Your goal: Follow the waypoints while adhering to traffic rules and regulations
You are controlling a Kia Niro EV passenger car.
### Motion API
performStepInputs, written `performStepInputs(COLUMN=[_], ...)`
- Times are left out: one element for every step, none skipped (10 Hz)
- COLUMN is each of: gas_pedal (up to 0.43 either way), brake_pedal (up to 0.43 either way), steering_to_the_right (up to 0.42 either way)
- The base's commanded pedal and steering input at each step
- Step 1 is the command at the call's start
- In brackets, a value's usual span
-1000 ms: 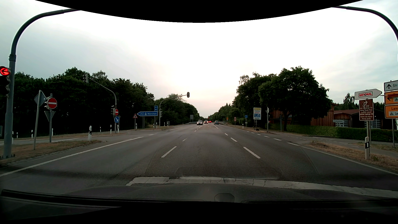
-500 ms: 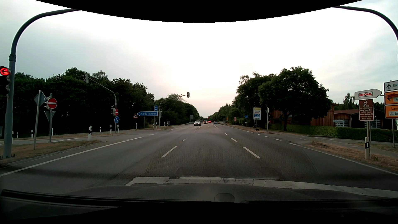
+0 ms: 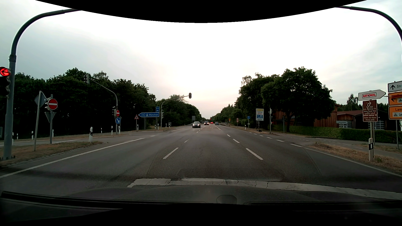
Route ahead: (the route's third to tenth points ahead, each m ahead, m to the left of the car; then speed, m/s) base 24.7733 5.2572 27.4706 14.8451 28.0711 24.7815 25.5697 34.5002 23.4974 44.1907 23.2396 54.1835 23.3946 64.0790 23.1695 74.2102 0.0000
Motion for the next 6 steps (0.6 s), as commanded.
performStepInputs(gas_pedal=[0.0, 0.0, 0.0, 0.0, 0.0, 0.0], brake_pedal=[0.232, 0.232, 0.232, 0.232, 0.232, 0.232], steering_to_the_right=[-0.001, -0.001, -0.001, -0.001, -0.001, -0.001])
